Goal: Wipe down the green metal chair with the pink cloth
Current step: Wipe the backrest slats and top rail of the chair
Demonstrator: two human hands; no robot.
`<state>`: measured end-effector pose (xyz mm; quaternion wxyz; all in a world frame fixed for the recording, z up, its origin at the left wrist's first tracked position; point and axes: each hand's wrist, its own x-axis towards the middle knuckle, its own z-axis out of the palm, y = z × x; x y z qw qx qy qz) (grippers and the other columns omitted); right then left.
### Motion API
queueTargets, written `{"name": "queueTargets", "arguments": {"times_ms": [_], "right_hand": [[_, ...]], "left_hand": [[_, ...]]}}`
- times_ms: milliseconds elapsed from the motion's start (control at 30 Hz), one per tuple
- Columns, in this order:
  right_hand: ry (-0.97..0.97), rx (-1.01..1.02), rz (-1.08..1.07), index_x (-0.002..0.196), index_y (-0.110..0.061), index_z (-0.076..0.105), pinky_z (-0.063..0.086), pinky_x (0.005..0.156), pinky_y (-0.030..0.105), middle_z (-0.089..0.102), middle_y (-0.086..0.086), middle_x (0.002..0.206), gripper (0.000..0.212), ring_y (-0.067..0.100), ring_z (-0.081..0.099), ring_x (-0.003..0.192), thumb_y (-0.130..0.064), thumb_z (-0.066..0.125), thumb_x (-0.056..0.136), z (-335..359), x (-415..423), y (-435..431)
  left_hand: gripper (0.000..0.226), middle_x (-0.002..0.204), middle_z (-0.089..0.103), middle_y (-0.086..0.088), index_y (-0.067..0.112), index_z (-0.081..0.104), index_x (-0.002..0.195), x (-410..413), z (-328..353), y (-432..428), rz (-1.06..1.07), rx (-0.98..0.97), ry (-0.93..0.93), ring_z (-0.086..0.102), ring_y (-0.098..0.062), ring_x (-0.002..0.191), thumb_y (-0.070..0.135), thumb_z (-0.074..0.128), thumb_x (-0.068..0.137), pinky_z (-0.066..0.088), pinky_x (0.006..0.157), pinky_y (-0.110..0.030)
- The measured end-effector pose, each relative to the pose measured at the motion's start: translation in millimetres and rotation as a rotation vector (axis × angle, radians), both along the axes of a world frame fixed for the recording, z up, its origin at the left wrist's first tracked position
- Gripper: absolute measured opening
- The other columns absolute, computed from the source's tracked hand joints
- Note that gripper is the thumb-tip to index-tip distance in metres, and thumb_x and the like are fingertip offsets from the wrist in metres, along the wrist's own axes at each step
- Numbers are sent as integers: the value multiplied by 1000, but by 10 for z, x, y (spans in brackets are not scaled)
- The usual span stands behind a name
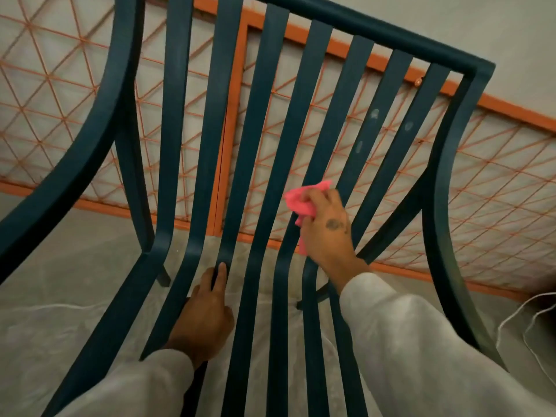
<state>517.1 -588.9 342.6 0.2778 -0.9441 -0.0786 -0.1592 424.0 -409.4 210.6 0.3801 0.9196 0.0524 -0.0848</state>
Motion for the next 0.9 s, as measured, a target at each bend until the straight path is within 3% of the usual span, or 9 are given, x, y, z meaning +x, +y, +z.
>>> {"name": "queueTargets", "arguments": {"times_ms": [100, 233, 433, 500, 567, 700, 767, 833, 900], "right_hand": [[42, -40, -14, 123, -20, 60, 53, 99, 40, 43, 1, 133, 37, 28, 57, 112, 1, 53, 93, -17, 5, -22], [-215, 3, -25, 125, -19, 62, 43, 102, 23, 44, 1, 126, 39, 16, 51, 109, 2, 51, 94, 651, 273, -18], [-404, -16, -74, 127, -19, 60, 27, 75, -5, 46, 8, 131, 40, 9, 37, 106, 0, 47, 93, 1424, 639, -9], [-399, 1, -81, 128, -18, 61, 28, 85, -5, 46, 7, 131, 41, 8, 38, 107, 1, 49, 93, 1250, 561, 23], [-340, 24, -92, 127, -18, 61, 35, 99, 11, 45, 6, 131, 42, 9, 39, 106, 3, 51, 92, 888, 392, 66], [-143, 131, -91, 119, -21, 64, 49, 98, 26, 45, -5, 125, 40, 10, 46, 102, 5, 53, 91, 83, 50, 100], [-110, 127, -83, 114, -22, 65, 49, 92, 18, 43, -9, 120, 39, 9, 46, 100, 7, 55, 89, -175, -66, 110], [-37, 126, -72, 107, -26, 64, 41, 80, 0, 42, -10, 117, 39, 7, 44, 99, 8, 56, 89, -311, -146, 105], [72, 110, -71, 107, -29, 64, 39, 80, -2, 42, -9, 120, 41, 6, 44, 98, 8, 56, 90, -434, -208, 112]], "left_hand": [[80, 163, 4, 4, 30, -2, 155, 2, 1, 4, -3, -14, -15, 32, -24, 141, 14, 50, 96, 39, 111, -36], [82, 162, 6, 2, 27, -2, 155, 8, 5, 2, -9, 33, -40, 36, -22, 139, 18, 53, 95, 38, 110, -34], [83, 162, 8, 1, 27, -2, 155, 3, -18, 2, -13, 29, -41, 41, -22, 134, 19, 54, 95, 42, 109, -37], [83, 162, 7, 1, 28, -2, 155, -1, -25, 5, -10, 24, -32, 41, -22, 135, 19, 54, 94, 41, 110, -38], [83, 162, 7, 2, 28, -1, 155, 0, -22, 6, -7, 15, -23, 41, -22, 135, 18, 54, 94, 41, 110, -39], [82, 162, 3, 6, 29, -3, 155, -8, -8, 0, -1, -3, -7, 36, -24, 138, 13, 50, 94, 39, 112, -41], [81, 162, 2, 6, 28, -3, 155, -3, -11, 1, -13, 21, -25, 31, -25, 140, 13, 49, 94, 34, 114, -40], [80, 161, 6, 5, 27, -2, 155, 9, -30, -8, -14, 24, -48, 35, -25, 137, 13, 48, 94, 36, 112, -40], [80, 160, 10, 4, 27, 0, 155, 15, -47, 0, -9, 24, -63, 40, -25, 132, 13, 48, 93, 41, 109, -42]]}}
